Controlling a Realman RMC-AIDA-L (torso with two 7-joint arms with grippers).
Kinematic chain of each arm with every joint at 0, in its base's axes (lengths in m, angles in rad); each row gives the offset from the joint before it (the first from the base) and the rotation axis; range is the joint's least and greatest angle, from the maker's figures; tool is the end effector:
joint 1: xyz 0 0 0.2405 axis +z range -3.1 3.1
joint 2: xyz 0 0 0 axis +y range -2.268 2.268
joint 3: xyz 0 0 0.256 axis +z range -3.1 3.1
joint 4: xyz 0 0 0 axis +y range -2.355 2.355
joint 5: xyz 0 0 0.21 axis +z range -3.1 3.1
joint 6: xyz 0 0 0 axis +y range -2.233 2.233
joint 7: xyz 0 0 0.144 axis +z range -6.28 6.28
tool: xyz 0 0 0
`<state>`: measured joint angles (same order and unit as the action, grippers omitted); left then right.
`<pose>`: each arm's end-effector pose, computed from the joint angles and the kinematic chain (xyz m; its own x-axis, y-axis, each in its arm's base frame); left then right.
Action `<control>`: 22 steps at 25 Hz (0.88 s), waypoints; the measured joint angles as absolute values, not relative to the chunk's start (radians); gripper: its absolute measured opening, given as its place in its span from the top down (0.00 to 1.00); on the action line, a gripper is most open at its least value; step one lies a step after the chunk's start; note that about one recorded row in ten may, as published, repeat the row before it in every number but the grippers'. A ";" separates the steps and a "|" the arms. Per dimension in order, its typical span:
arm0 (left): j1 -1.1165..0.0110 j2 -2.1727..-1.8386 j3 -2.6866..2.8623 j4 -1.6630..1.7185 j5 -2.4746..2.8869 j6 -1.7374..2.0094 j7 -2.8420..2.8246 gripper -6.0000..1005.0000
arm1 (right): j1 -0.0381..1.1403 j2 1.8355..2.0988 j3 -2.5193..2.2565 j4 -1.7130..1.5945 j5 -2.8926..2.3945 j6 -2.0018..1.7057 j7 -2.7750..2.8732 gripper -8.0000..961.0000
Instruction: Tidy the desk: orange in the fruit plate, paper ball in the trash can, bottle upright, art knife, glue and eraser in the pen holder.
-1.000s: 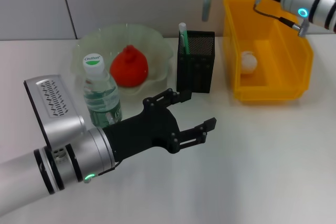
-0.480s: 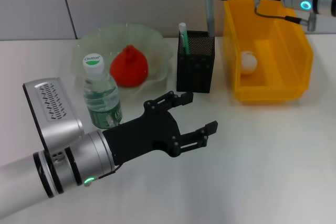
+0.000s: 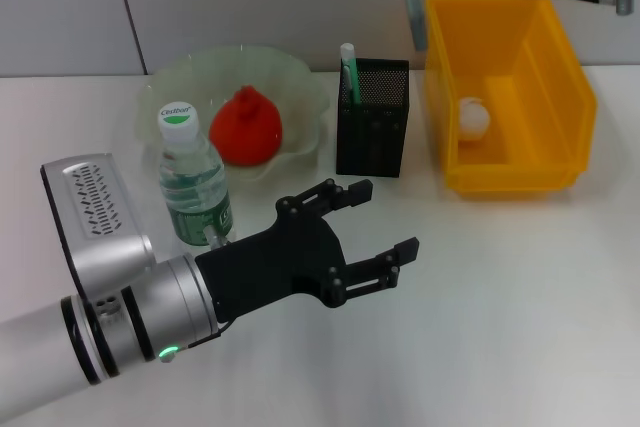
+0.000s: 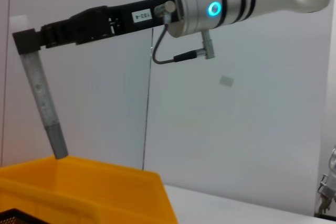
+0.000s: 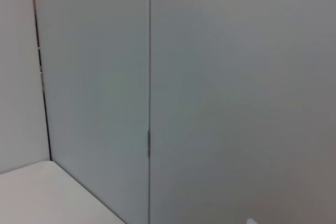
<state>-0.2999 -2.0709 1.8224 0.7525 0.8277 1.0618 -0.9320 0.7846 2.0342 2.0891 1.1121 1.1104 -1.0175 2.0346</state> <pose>-0.2016 0.2953 -0.0865 0.7359 0.0805 0.6723 0.3424 -0.9008 -0.2670 0.0984 0.4599 0.0653 0.8633 -0.1799 -0.4715 -0.4365 -0.7351 -0.5188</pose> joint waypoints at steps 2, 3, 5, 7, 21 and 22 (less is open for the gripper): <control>-0.300 -2.071 1.822 0.752 0.828 1.062 -0.932 0.19 | 0.789 2.033 2.090 1.115 1.094 -1.015 2.050 0.81; -0.300 -2.071 1.822 0.752 0.828 1.062 -0.932 0.19 | 0.791 2.033 2.090 1.115 1.085 -1.012 2.056 0.80; -0.293 -2.070 1.822 0.757 0.828 1.084 -0.932 0.19 | 0.796 2.032 2.089 1.107 1.070 -1.008 2.062 0.80; -0.290 -2.069 1.820 0.759 0.830 1.096 -0.933 0.19 | 0.800 2.033 2.088 1.084 1.067 -0.995 2.057 0.80; -0.290 -2.069 1.819 0.759 0.832 1.101 -0.933 0.19 | 0.835 2.042 2.075 0.908 1.190 -0.897 1.888 0.79; -0.290 -2.069 1.819 0.759 0.832 1.101 -0.933 0.19 | 0.839 2.043 2.075 0.898 1.192 -0.890 1.882 0.78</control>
<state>-0.2898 -2.0693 1.8188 0.7594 0.8317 1.1006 -0.9327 0.8386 2.0428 2.0751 0.8981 1.1921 -0.8898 1.8825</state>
